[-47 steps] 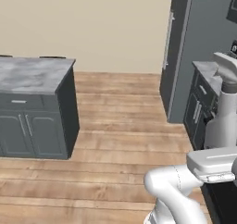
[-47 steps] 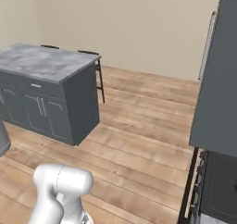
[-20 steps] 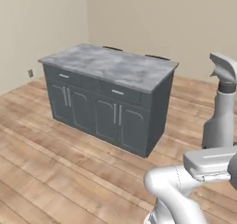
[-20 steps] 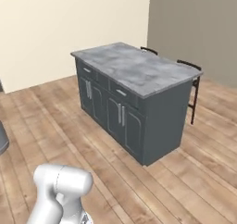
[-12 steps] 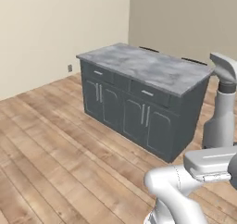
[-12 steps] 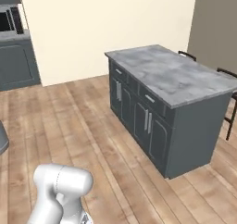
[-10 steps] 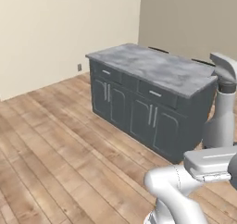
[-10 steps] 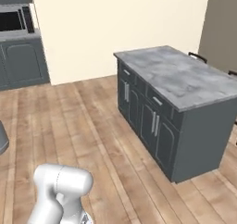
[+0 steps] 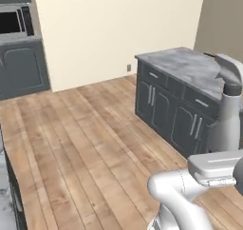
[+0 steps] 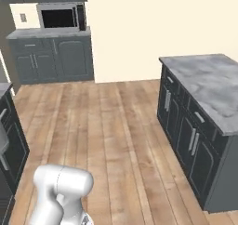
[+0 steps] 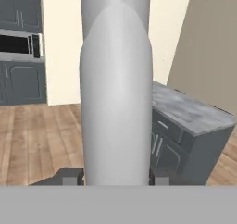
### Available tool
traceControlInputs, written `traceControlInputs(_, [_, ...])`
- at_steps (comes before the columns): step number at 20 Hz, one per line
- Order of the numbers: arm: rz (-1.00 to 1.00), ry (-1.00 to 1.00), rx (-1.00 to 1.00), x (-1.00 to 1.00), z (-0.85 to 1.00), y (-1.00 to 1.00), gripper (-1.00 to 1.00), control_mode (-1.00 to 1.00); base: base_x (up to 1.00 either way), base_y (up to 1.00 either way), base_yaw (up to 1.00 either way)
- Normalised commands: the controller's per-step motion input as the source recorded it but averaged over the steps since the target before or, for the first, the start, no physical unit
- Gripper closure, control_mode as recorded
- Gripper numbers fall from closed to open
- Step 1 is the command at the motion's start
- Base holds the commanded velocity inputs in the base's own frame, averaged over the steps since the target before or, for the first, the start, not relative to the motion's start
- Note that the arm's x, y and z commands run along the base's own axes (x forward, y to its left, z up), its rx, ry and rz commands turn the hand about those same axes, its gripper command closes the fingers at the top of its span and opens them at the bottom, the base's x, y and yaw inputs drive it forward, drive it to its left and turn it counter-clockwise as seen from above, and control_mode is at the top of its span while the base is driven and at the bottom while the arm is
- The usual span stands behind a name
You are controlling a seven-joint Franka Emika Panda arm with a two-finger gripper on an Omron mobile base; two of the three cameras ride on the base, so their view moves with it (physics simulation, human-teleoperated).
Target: Locate and retrieve the spray and dish brush from the cabinet. Place them next to the sink.
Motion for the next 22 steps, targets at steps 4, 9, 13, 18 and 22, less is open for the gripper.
traceControlInputs(4, [0.00,0.00,0.00,0.00,0.00,0.00,1.00,1.00,0.29,0.00,0.48])
traceControlInputs(9, [0.00,0.00,0.00,0.00,0.00,0.00,1.00,1.00,0.21,0.00,0.49])
traceControlInputs(13, [0.00,0.00,0.00,0.00,0.00,0.00,1.00,1.00,0.05,0.00,0.50])
traceControlInputs(18, [0.00,0.00,0.00,0.00,0.00,0.00,1.00,1.00,0.16,0.10,0.47])
traceControlInputs(22, [0.00,0.00,0.00,0.00,0.00,0.00,1.00,1.00,0.10,0.08,0.50])
